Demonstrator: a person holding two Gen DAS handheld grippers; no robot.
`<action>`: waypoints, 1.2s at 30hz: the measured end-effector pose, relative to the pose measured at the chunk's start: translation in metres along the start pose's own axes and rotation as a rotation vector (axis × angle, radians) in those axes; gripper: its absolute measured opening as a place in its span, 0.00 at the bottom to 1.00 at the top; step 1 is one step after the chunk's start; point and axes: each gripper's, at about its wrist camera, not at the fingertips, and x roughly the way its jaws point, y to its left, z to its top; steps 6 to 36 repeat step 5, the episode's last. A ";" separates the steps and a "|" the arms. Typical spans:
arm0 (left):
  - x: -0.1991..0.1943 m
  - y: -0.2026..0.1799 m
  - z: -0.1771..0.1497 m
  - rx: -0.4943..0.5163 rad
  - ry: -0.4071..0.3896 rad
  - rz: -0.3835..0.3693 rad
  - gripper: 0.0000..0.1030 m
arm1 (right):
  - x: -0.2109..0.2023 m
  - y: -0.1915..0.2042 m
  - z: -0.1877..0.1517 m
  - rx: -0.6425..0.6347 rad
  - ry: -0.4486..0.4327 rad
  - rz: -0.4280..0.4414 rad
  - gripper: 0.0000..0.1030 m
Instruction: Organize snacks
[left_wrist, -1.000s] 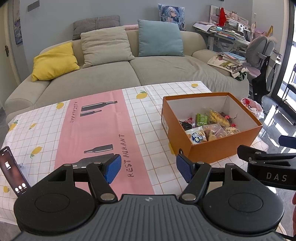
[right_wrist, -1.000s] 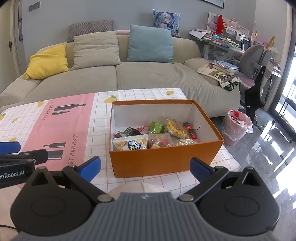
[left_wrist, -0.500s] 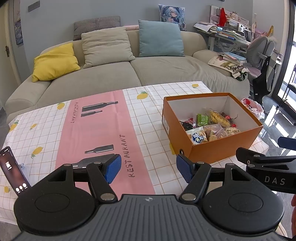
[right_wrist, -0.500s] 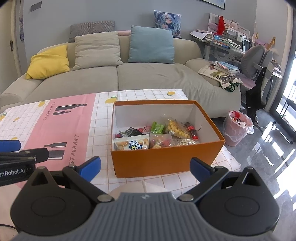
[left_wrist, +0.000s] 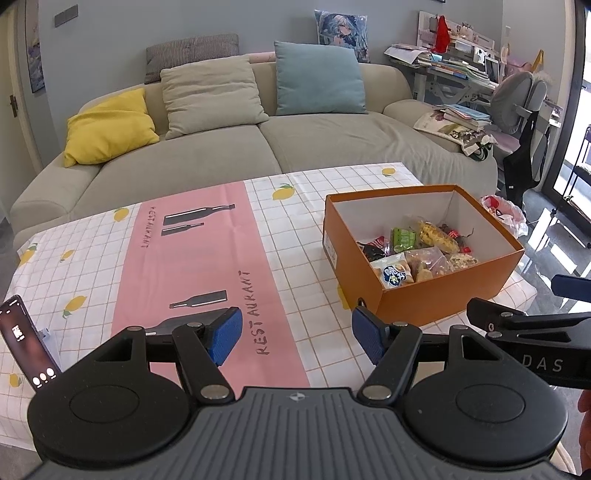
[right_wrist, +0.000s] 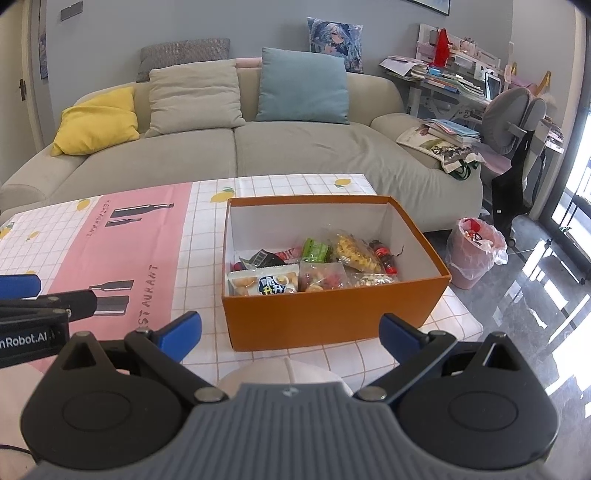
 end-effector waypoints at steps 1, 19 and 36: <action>0.000 0.000 0.000 -0.002 0.000 -0.002 0.78 | 0.000 0.000 0.000 -0.001 0.001 0.001 0.97; -0.002 0.000 0.001 -0.001 -0.008 -0.005 0.78 | 0.001 0.000 -0.001 -0.004 0.005 0.002 0.97; -0.002 0.000 0.001 -0.001 -0.008 -0.005 0.78 | 0.001 0.000 -0.001 -0.004 0.005 0.002 0.97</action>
